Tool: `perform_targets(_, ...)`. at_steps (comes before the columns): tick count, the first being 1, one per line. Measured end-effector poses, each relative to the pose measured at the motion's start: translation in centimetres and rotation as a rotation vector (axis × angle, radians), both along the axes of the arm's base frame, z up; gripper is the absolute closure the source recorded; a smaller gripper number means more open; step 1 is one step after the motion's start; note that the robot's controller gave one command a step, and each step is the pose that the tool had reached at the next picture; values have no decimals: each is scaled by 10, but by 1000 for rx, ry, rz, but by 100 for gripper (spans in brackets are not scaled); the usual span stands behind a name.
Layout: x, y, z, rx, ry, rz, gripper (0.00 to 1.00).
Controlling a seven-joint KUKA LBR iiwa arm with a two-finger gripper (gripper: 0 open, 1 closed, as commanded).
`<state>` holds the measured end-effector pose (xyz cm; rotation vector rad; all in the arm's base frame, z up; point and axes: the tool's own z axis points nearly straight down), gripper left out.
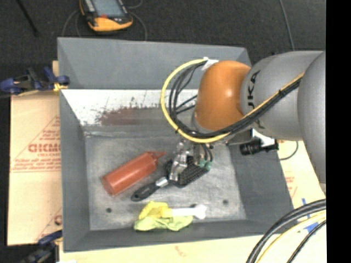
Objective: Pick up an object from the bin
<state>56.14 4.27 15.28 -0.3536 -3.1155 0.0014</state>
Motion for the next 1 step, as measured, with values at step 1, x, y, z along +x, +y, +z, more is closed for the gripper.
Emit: perform_targets(1,5,-1,20,2,-8,1,100)
